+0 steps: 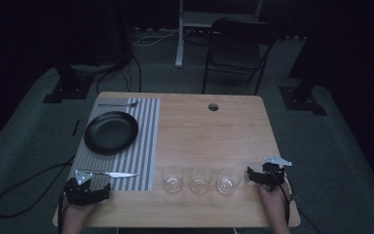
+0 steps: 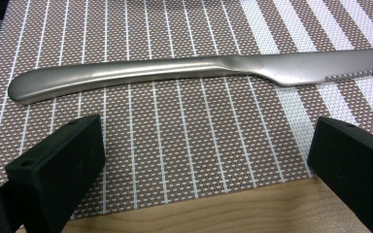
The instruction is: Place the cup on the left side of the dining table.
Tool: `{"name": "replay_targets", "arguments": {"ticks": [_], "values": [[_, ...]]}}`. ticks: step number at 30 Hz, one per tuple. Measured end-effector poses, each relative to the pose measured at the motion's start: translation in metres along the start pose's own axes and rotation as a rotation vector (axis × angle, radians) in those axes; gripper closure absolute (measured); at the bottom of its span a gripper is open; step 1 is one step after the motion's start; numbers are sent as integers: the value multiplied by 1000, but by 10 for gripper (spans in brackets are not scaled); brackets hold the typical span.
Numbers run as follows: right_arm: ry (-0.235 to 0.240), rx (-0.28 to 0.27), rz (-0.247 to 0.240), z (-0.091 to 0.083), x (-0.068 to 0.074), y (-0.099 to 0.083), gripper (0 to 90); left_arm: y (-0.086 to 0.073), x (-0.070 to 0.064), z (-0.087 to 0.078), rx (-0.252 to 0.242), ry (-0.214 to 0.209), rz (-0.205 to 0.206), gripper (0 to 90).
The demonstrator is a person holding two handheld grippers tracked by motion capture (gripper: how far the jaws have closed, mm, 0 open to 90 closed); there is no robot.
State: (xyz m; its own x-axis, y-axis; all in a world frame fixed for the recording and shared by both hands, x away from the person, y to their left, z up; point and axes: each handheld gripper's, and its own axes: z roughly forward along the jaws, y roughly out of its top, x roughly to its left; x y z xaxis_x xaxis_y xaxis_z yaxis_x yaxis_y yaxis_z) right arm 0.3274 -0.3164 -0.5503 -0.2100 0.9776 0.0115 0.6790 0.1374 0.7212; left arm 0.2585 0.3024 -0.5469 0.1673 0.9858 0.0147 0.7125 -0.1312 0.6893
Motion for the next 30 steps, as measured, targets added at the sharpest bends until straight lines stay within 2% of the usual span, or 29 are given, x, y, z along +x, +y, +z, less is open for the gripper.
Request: {"name": "replay_targets", "arguments": {"ticks": [25, 30], "values": [[-1, 1, 0, 0, 0, 0, 122, 2, 4, -1, 20, -26, 30, 6], [0, 1, 0, 0, 0, 0, 122, 1, 4, -2, 3, -27, 41, 6]]}}
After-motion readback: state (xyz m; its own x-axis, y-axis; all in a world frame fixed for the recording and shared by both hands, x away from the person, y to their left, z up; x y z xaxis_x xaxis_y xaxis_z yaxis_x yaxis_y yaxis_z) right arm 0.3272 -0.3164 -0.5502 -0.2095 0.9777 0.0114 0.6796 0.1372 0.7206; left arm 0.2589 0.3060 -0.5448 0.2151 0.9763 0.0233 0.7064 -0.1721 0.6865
